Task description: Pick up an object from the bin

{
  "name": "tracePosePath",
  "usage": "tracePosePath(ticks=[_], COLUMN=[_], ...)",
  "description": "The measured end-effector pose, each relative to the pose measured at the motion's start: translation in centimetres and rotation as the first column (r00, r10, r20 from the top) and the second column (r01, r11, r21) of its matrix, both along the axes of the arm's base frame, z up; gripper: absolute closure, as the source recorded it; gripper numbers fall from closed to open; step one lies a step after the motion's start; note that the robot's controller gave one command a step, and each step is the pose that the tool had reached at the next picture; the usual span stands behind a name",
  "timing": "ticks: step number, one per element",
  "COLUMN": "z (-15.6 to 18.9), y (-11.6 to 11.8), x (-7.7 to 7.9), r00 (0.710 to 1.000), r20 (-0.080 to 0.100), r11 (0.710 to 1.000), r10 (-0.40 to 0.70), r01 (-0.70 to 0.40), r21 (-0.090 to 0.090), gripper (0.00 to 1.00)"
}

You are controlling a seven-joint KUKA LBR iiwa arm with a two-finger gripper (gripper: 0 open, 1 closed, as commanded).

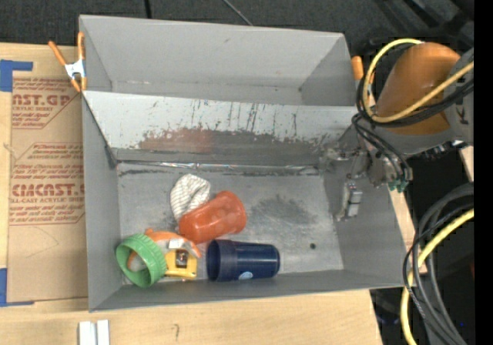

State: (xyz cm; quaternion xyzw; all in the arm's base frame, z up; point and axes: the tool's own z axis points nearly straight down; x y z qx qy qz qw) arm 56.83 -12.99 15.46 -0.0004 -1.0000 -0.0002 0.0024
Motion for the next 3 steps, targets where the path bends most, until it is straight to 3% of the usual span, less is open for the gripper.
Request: tracePosePath(ticks=[1,2,3], z=[0.5,-3.2,-5.8], y=[0.1,2.2,4.3], x=[0.2,0.7,-0.1], r00=[1.000,0.997,0.999], r20=[0.007,0.012,0.005], r11=[1.000,0.997,0.999], r10=[0.001,0.079,0.032], r01=[-0.001,-0.079,-0.032], r21=[-0.001,-0.003,0.001], gripper=[0.00,0.00,0.00])
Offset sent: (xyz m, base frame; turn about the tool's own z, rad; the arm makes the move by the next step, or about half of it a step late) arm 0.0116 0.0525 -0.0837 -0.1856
